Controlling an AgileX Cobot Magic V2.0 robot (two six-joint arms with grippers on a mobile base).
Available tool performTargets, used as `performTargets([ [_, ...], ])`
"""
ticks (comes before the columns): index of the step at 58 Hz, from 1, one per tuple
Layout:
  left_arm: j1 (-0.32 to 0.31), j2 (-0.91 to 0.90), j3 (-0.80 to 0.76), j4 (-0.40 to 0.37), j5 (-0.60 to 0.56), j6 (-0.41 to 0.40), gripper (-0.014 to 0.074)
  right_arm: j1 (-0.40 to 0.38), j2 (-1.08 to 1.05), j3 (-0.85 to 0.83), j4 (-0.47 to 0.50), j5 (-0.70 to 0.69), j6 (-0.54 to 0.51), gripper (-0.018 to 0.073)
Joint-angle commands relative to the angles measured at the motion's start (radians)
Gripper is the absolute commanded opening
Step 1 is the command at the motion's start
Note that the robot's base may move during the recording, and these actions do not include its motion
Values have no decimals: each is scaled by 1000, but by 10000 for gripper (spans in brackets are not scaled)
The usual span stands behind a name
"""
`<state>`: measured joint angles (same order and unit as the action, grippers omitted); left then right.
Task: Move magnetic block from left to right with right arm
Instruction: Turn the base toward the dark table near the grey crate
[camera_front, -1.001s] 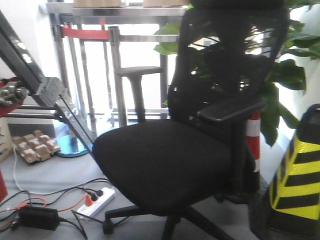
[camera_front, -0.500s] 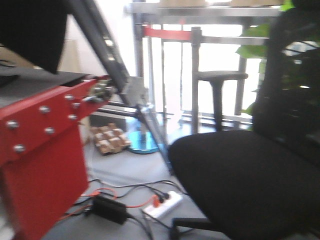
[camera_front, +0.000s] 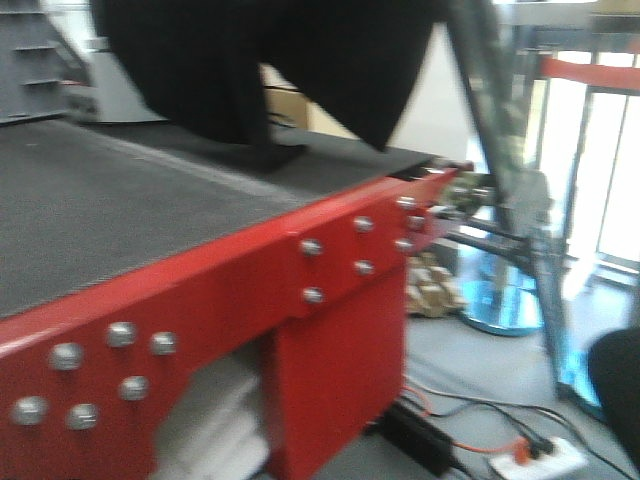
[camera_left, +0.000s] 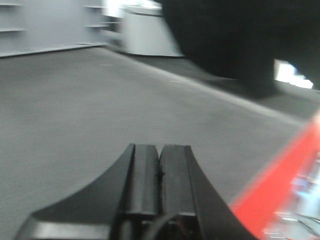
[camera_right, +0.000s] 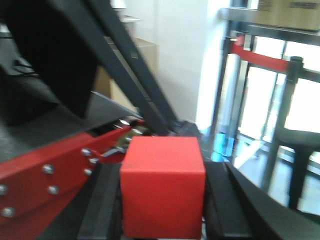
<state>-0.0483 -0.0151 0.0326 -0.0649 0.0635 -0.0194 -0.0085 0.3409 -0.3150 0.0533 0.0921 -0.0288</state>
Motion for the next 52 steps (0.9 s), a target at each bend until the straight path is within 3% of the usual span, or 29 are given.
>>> performTargets([
  [1,-1,-7,8,-3,-84,-2,-117,-5,7,-31,-1,-83,-11,327],
  [52,-1,-7,8,-3,-84,-2,-117,-5,7,-31,-1,-83,-11,327],
])
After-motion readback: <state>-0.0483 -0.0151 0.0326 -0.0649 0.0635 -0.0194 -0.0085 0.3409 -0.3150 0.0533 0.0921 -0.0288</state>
